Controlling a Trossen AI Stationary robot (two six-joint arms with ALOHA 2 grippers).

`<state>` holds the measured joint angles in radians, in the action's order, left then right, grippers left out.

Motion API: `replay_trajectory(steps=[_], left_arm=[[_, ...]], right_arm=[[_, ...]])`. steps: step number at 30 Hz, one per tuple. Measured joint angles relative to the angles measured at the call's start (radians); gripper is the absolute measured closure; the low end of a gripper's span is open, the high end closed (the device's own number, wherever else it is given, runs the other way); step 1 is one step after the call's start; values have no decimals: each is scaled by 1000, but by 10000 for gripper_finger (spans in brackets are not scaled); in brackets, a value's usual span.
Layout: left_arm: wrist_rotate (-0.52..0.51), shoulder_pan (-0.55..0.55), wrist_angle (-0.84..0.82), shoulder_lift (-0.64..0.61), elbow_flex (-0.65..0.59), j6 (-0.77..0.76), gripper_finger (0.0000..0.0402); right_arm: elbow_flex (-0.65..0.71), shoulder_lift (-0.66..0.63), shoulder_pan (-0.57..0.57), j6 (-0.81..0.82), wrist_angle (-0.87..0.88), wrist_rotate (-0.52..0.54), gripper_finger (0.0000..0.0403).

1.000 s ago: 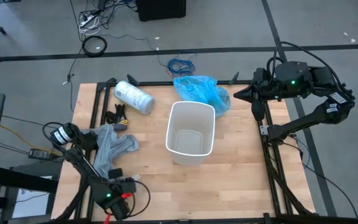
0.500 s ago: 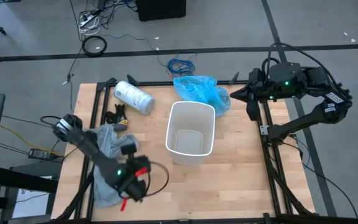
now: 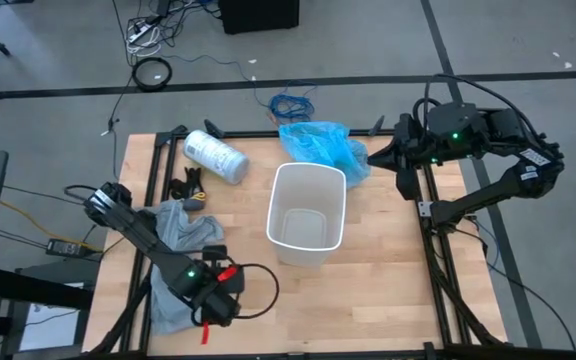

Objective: Place trash/remove bag and relplace
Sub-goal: Put the gray trash bag into the trash bin

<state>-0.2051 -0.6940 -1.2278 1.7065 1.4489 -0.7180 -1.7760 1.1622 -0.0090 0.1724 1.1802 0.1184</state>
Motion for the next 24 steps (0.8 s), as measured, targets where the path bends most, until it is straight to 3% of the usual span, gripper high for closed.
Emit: replay_trajectory(steps=[5,9,14,20,24], left_arm=[[114,0,184,1,-167,-76,303],[129,2,385,1,-264,-147,271],[124,6,466,1,-341,-212,250],[185,13,720,1,-490,-276,252],[242,26,752,-1,-520,-308,308]], right_arm=[[0,0,0,-17,1,0,319],[0,0,-1,-18,3,0,280],[0,0,-1,-17,6,0,249],[0,0,-1,-8,7,0,241],[0,0,-1,-8,41,27,244]])
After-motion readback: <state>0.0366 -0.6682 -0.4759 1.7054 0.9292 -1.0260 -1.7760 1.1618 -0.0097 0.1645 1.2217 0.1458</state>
